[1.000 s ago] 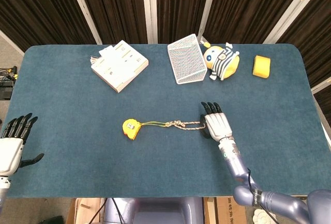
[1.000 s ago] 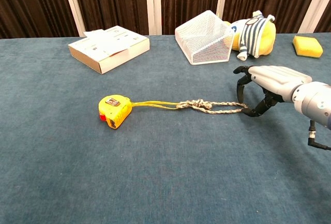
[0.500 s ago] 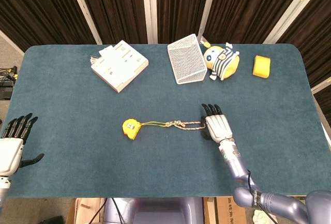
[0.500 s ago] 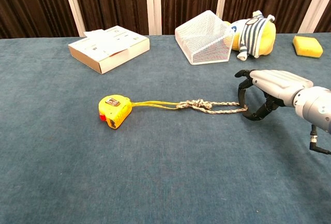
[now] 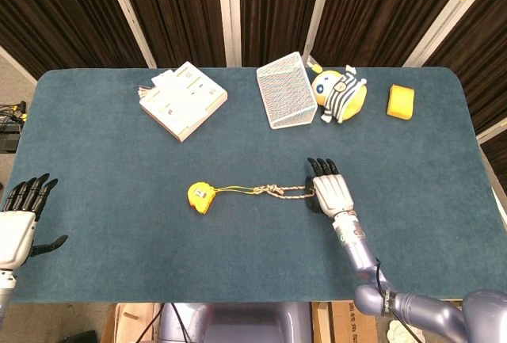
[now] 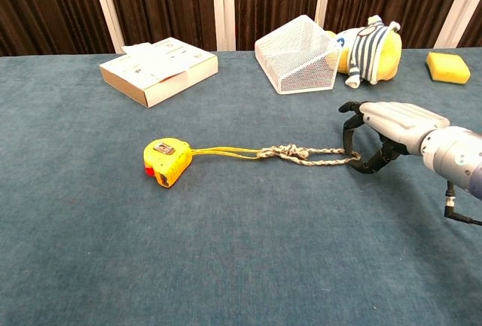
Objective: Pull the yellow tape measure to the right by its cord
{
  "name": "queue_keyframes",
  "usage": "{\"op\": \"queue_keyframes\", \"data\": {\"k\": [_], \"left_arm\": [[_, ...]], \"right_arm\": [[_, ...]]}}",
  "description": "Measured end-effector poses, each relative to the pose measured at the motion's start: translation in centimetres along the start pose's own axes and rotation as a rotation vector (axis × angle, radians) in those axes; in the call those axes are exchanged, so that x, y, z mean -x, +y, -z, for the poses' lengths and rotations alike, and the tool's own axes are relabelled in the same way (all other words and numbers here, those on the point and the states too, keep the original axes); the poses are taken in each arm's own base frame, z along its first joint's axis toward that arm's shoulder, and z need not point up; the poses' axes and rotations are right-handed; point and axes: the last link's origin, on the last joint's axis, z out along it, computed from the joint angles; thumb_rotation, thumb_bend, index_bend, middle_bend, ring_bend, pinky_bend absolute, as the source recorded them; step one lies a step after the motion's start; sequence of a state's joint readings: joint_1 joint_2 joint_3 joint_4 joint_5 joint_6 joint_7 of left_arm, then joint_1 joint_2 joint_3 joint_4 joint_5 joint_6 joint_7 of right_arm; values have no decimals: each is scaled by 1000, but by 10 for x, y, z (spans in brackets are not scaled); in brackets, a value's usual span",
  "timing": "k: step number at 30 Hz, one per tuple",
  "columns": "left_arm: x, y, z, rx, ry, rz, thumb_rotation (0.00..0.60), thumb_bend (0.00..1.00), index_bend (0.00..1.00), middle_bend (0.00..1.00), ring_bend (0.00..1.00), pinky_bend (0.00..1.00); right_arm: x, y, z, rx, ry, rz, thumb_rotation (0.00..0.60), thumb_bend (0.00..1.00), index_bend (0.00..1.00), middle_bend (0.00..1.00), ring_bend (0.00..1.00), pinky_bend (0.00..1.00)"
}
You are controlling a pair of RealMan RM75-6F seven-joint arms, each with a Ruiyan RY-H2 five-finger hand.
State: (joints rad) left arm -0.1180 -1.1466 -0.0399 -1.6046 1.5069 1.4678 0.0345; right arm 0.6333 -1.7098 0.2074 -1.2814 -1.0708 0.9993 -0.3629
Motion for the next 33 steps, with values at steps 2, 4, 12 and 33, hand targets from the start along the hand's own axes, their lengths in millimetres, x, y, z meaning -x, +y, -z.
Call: {"op": "queue_keyframes", "data": {"k": [2,4,12,33], "left_arm": [[0,0,0,-2,-2,0,600,0,0,0,0,0],[0,0,0,-2,-2,1,600,0,0,0,0,0],[0,0,0,-2,-2,2,600,0,0,0,0,0],[0,0,0,-4,-3,5,600,0,0,0,0,0]], "right_arm": [[1,0,0,4,-4,0,600,406,543,96,0,0],[3,1,-1,9,-10,1,600,406,543,96,0,0],[5,3,-1,21,-16,3,600,412,543,96,0,0],[1,4,4,37,-18,-23,600,464,587,97,0,0]]}}
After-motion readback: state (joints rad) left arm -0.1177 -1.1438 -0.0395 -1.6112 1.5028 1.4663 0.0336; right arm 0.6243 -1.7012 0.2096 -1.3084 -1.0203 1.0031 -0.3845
